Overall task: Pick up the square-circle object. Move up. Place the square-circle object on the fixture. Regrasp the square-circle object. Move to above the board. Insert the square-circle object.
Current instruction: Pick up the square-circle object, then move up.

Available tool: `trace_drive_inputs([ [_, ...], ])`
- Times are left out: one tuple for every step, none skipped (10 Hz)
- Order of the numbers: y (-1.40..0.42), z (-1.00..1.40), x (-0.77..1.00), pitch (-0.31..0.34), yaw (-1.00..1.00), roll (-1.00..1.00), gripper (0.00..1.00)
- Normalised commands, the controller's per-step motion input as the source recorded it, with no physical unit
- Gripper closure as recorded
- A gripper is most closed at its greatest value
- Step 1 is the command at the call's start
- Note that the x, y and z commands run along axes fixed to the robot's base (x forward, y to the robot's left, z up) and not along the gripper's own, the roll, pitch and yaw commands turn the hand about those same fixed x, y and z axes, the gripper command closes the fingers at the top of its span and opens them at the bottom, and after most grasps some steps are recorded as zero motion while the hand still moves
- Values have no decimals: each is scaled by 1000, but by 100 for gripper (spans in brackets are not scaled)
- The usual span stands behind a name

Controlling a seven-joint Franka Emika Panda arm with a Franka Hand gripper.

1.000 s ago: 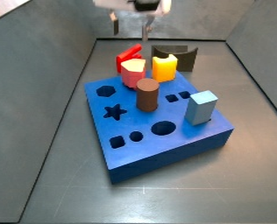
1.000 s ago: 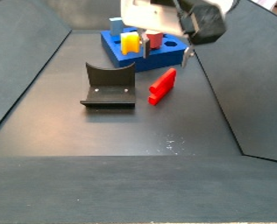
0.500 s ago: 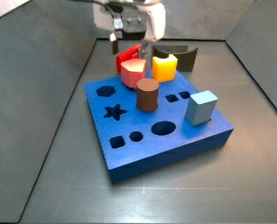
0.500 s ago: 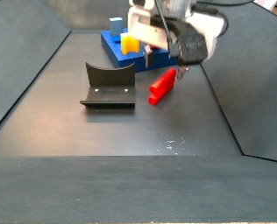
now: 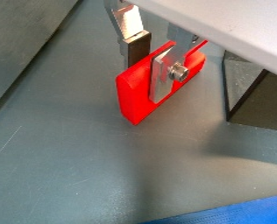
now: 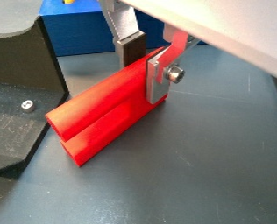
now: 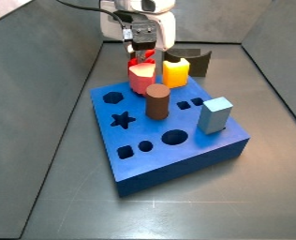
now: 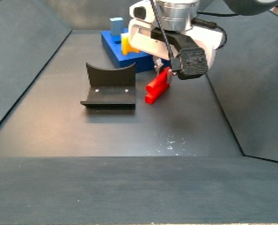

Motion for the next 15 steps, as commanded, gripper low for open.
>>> trace_drive_inputs([
  [0, 0, 0, 0, 0, 0, 100],
  [0, 0, 0, 0, 0, 0, 100],
  [0, 0, 0, 0, 0, 0, 100],
  [0, 0, 0, 0, 0, 0, 100],
  [0, 0, 0, 0, 0, 0, 100],
  [0, 0, 0, 0, 0, 0, 100],
  [0, 0, 0, 0, 0, 0, 100],
  [0, 0, 0, 0, 0, 0, 100],
  [0, 0, 0, 0, 0, 0, 100],
  [0, 0, 0, 0, 0, 0, 100],
  [0, 833, 0, 0, 0, 0, 100],
  [78, 748, -11, 28, 18, 1, 100],
  [65, 679, -10, 42, 18, -10, 100],
  [30, 498, -5, 58, 18, -36, 100],
  [8, 296, -8, 54, 22, -61, 100],
])
